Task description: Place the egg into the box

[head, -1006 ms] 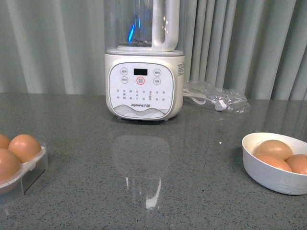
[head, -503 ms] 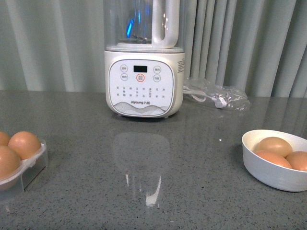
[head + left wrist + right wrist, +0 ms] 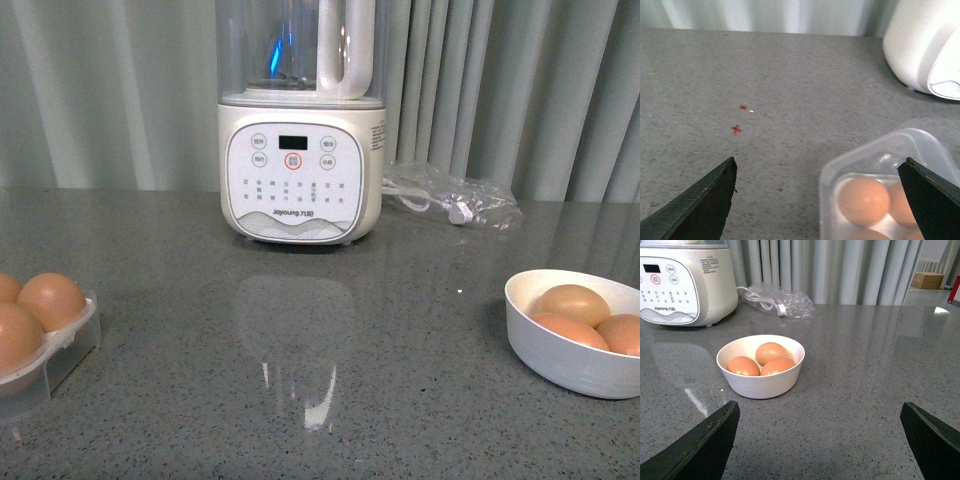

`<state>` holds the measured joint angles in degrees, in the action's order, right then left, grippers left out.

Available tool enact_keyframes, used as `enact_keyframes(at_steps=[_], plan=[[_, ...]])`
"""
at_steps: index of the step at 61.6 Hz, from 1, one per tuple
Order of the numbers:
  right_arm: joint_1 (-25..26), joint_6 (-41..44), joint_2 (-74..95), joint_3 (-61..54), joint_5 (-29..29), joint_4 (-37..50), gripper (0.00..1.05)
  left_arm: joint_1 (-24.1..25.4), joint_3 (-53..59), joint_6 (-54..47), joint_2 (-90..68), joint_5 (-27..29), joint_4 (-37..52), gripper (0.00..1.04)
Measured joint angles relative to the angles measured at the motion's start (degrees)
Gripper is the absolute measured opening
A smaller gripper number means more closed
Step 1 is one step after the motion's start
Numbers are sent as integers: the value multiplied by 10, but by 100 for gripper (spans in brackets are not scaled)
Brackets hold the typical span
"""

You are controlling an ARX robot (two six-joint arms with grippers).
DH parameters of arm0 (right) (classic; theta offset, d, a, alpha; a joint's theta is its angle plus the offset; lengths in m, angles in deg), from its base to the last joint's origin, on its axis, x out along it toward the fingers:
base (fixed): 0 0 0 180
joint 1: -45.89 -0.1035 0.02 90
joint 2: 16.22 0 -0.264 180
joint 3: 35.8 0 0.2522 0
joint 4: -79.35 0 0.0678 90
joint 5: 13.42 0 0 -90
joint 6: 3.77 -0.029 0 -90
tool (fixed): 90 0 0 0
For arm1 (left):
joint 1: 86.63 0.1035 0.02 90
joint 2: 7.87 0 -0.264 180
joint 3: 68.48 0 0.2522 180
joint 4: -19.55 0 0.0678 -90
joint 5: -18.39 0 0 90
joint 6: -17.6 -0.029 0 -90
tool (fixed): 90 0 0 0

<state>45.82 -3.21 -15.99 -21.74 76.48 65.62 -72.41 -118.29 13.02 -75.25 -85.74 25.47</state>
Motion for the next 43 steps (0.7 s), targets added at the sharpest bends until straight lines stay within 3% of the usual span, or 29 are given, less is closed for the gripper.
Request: enact_keyframes(at_steps=[20, 28, 43], plan=[[0, 0, 0, 0, 0, 0, 98, -92, 32, -30, 50, 11, -32, 98], [0, 0, 0, 0, 0, 0, 98, -92, 28, -31, 59, 11, -43, 98], [0, 0, 0, 0, 0, 0, 98, -45, 0, -40, 107, 4, -87, 98]])
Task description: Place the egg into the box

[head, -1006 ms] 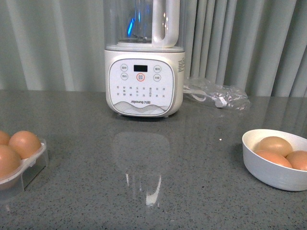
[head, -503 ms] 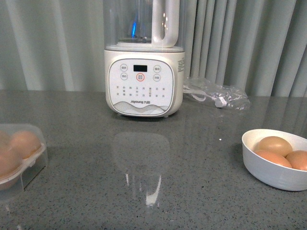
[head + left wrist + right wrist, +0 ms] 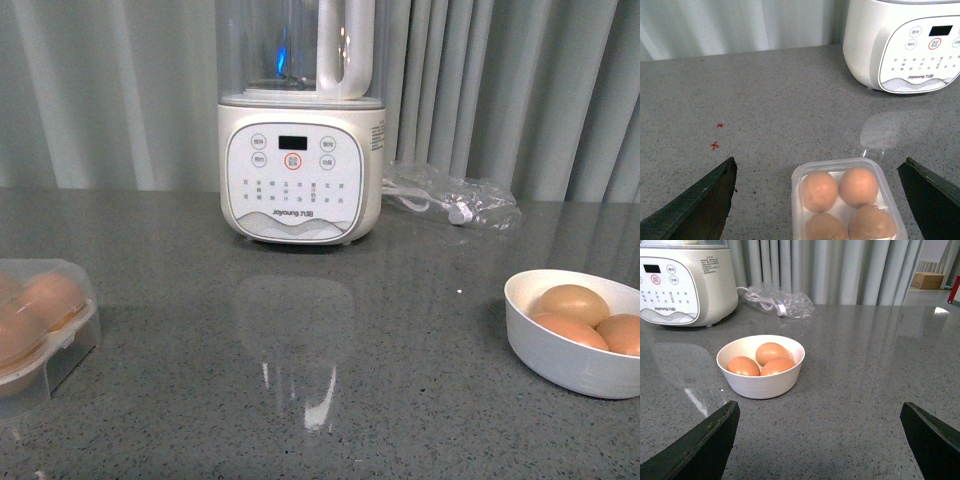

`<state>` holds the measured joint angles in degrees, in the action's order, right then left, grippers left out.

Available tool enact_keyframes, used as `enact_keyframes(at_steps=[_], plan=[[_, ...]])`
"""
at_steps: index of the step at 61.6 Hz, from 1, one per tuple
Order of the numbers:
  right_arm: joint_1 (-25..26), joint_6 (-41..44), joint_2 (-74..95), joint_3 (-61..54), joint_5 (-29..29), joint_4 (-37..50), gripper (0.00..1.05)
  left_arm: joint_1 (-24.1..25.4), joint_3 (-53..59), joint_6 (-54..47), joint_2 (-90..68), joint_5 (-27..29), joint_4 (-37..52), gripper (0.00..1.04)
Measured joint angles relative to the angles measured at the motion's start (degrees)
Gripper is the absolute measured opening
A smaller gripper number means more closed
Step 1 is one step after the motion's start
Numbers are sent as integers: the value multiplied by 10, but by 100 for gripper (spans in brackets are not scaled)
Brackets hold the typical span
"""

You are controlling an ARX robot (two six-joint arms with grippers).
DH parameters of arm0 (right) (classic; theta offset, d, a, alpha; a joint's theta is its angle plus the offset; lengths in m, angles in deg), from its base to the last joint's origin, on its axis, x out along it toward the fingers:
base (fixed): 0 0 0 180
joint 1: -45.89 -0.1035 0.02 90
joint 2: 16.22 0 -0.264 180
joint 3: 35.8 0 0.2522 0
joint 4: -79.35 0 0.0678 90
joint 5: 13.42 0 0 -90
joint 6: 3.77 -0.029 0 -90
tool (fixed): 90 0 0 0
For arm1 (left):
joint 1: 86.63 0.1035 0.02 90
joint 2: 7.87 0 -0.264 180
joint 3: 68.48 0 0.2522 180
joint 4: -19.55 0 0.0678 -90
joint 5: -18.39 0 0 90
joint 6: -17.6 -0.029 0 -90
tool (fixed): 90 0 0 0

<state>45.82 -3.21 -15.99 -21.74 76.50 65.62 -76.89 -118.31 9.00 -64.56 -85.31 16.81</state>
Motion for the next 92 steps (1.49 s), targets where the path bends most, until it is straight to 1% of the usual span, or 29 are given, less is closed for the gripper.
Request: enact_keyframes(at_steps=[2, 6, 9, 13, 16, 21, 26, 28, 29, 33, 37, 41, 44, 50, 59, 76, 79, 80, 84, 92], plan=[[0, 0, 0, 0, 0, 0, 98, 9, -1, -2, 11, -10, -12, 98], [0, 0, 0, 0, 0, 0, 98, 41, -2, 2, 47, -56, -50, 98], [0, 0, 0, 0, 0, 0, 98, 59, -2, 3, 65, -75, -65, 98], [0, 0, 0, 0, 0, 0, 98, 103, -1, 2, 100, -111, -90, 98], [0, 0, 0, 0, 0, 0, 98, 129, 2, 0, 118, -127, -103, 98], [0, 0, 0, 0, 0, 0, 98, 156, 10, -1, 130, -153, -113, 98], [0, 0, 0, 0, 0, 0, 98, 179, 17, 0, 125, -159, -109, 98], [0, 0, 0, 0, 0, 0, 98, 180, 27, 11, 125, -152, -89, 96], [0, 0, 0, 0, 0, 0, 98, 179, 39, 19, 127, -141, -60, 92], [0, 0, 0, 0, 0, 0, 98, 163, 92, 52, 145, -111, 25, 80], [0, 0, 0, 0, 0, 0, 98, 141, 129, 66, 169, -90, 55, 69], [0, 0, 0, 0, 0, 0, 98, 114, 163, 75, 195, -68, 63, 56], [0, 0, 0, 0, 0, 0, 98, 101, 178, 77, 208, -54, 64, 49], [0, 0, 0, 0, 0, 0, 98, 65, 215, 80, 239, -20, 65, 30], [0, 0, 0, 0, 0, 0, 98, 29, 250, 83, 278, 18, 65, 4], [0, 0, 0, 0, 0, 0, 98, -27, 299, 87, 344, 71, 50, 4], [0, 0, 0, 0, 0, 0, 98, -67, 308, 87, 360, 124, 42, 4], [0, 0, 0, 0, 0, 0, 98, -79, 311, 87, 367, 132, 39, 4], [0, 0, 0, 0, 0, 0, 98, -96, 320, 87, 385, 135, 31, 4], [0, 0, 0, 0, 0, 0, 98, -97, 331, 87, 412, 136, 15, 4]])
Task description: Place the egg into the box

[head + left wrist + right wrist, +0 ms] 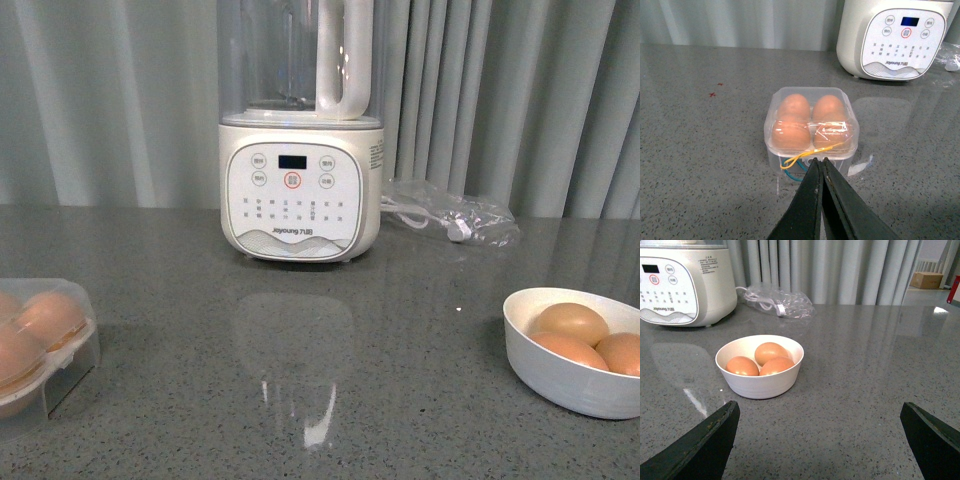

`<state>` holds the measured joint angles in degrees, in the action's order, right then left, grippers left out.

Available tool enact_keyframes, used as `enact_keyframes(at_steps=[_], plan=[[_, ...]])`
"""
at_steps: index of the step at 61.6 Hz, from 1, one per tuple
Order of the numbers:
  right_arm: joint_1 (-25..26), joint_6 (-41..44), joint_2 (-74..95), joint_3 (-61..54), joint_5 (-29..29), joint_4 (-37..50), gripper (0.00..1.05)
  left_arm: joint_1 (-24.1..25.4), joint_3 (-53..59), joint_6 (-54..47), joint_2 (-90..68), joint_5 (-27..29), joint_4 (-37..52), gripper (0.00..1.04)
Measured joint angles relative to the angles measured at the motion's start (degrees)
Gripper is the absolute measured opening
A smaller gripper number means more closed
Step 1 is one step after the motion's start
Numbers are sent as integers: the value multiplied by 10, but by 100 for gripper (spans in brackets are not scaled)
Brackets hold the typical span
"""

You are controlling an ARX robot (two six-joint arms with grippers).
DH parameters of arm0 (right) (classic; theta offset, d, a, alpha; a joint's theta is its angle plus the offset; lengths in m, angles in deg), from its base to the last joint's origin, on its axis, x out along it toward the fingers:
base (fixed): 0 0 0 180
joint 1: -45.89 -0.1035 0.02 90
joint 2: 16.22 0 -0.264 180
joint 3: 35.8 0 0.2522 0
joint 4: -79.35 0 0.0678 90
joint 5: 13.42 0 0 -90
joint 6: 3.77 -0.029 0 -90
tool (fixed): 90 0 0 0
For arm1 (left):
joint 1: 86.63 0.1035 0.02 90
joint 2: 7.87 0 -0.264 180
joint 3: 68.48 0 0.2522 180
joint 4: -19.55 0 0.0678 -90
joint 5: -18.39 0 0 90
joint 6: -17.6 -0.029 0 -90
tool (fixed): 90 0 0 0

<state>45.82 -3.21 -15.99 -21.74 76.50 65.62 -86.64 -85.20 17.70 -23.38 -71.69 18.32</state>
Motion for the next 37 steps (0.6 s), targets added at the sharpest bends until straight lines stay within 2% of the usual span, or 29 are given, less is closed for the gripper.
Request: enact_keyframes(at_steps=[23, 30, 37], plan=[[0, 0, 0, 0, 0, 0, 98, 0, 13, 0, 56, 1, -23, 4], [0, 0, 0, 0, 0, 0, 98, 0, 13, 0, 130, 1, -117, 4], [0, 0, 0, 0, 0, 0, 98, 0, 13, 0, 153, 1, -123, 4]])
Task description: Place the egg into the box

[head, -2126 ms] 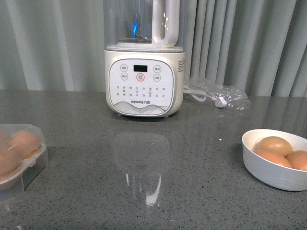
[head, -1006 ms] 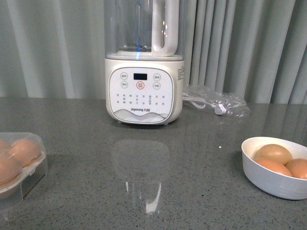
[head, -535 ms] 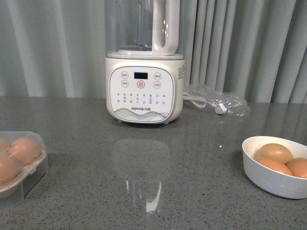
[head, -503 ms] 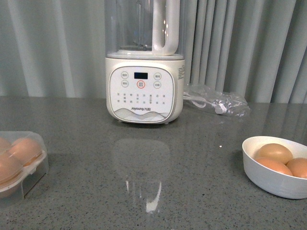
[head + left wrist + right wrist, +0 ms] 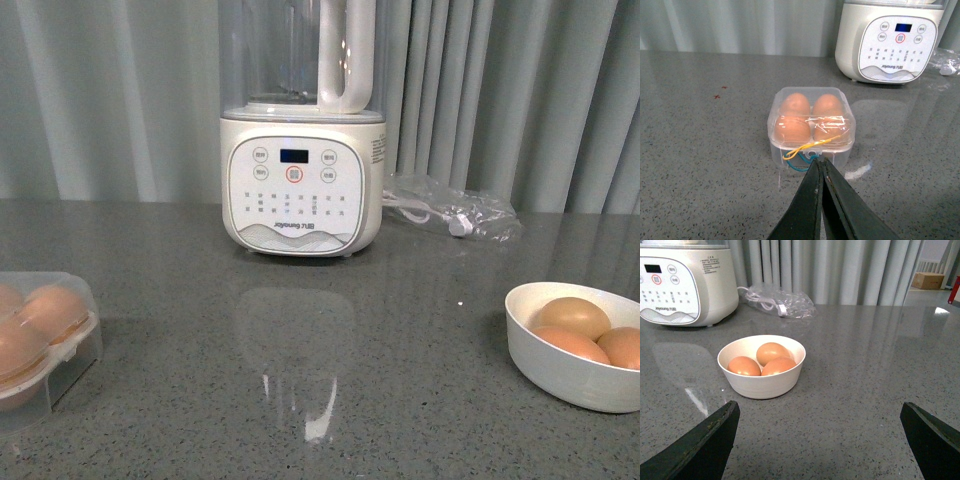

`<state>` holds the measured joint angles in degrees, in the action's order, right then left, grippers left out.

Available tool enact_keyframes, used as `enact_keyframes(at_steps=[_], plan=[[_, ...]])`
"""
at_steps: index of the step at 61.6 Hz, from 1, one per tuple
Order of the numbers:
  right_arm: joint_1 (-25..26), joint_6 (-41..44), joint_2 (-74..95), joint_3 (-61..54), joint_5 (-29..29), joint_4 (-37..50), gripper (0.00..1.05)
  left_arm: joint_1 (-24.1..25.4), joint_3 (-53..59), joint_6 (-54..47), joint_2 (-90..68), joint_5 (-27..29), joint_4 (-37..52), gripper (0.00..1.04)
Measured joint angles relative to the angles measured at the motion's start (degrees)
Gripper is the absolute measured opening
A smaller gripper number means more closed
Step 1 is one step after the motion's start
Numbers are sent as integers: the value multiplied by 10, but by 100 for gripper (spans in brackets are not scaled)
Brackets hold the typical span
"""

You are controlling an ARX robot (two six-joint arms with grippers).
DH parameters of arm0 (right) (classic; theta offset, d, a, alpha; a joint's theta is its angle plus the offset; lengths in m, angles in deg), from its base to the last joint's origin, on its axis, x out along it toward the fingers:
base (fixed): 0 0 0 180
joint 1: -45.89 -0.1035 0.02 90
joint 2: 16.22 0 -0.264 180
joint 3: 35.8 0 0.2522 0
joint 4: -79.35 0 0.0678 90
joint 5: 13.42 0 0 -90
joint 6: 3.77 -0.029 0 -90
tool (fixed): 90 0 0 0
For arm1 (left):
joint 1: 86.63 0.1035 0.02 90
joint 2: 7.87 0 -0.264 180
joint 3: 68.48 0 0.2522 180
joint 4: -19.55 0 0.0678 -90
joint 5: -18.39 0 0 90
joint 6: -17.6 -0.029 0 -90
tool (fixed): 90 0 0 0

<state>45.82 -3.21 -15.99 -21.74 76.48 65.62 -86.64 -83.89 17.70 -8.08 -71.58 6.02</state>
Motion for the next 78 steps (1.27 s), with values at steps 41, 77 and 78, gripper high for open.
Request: enact_keyframes(at_steps=[41, 77, 78], plan=[[0, 0, 0, 0, 0, 0, 98, 0, 0, 0, 0, 0, -2, 85], [0, 0, 0, 0, 0, 0, 98, 0, 0, 0, 0, 0, -2, 98], [0, 0, 0, 0, 0, 0, 98, 0, 0, 0, 0, 0, -2, 98]])
